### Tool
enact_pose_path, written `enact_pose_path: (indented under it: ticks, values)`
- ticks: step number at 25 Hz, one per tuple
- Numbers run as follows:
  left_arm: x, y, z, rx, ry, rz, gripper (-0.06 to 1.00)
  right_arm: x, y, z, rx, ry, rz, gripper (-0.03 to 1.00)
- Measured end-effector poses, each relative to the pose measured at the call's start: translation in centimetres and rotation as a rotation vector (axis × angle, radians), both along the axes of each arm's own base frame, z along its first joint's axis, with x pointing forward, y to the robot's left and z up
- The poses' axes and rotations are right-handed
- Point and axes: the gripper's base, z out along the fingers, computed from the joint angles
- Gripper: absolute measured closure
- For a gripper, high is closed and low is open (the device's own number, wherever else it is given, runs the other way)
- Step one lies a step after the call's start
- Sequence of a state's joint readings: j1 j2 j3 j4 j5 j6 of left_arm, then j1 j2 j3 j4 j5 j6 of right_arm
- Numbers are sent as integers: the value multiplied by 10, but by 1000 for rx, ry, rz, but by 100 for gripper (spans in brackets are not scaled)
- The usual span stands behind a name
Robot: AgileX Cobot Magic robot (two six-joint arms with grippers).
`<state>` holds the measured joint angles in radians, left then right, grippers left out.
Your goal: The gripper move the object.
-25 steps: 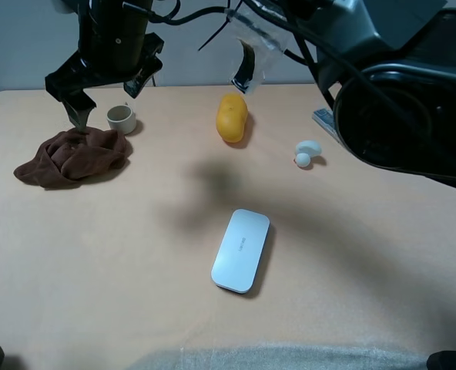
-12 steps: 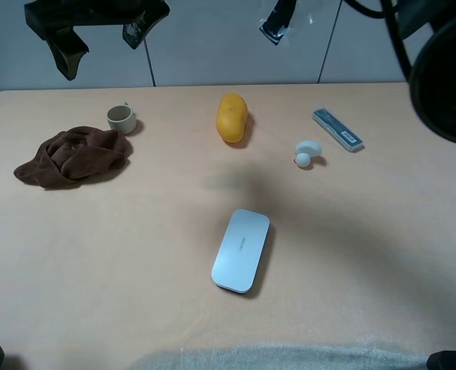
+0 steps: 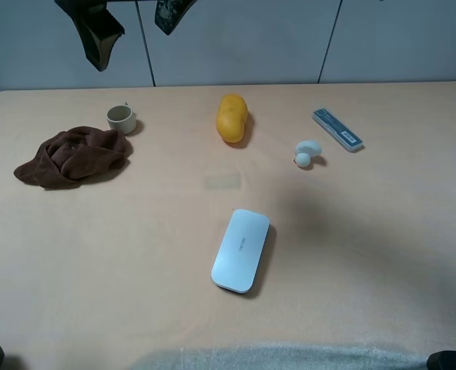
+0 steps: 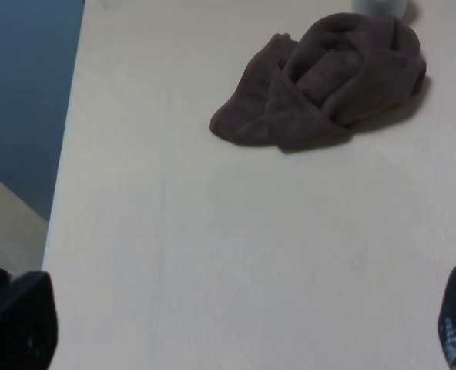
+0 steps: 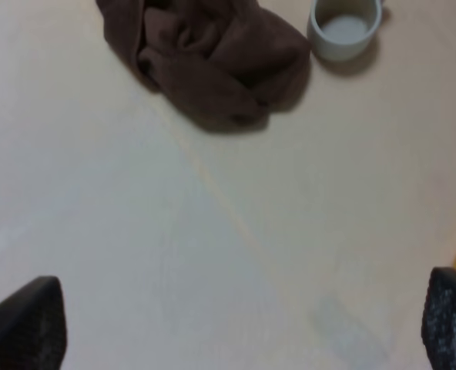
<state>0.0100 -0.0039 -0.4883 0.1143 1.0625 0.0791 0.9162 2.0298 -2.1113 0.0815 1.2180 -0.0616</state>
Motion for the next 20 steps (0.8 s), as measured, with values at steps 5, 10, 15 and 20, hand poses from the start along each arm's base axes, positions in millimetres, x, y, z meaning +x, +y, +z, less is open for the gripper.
enact_pose_path:
  ticks: [5, 10, 15, 20]
  values:
    - [0, 0, 0, 0, 0, 0, -5, -15, -22, 14, -13, -9, -3, 28]
    - [0, 0, 0, 0, 0, 0, -5, -33, -48, 23, -33, -7, -6, 28]
    - [0, 0, 0, 0, 0, 0, -5, -47, -81, 26, -56, 12, -31, 28]
    - [0, 0, 0, 0, 0, 0, -5, -63, -116, 26, -72, 25, -59, 28]
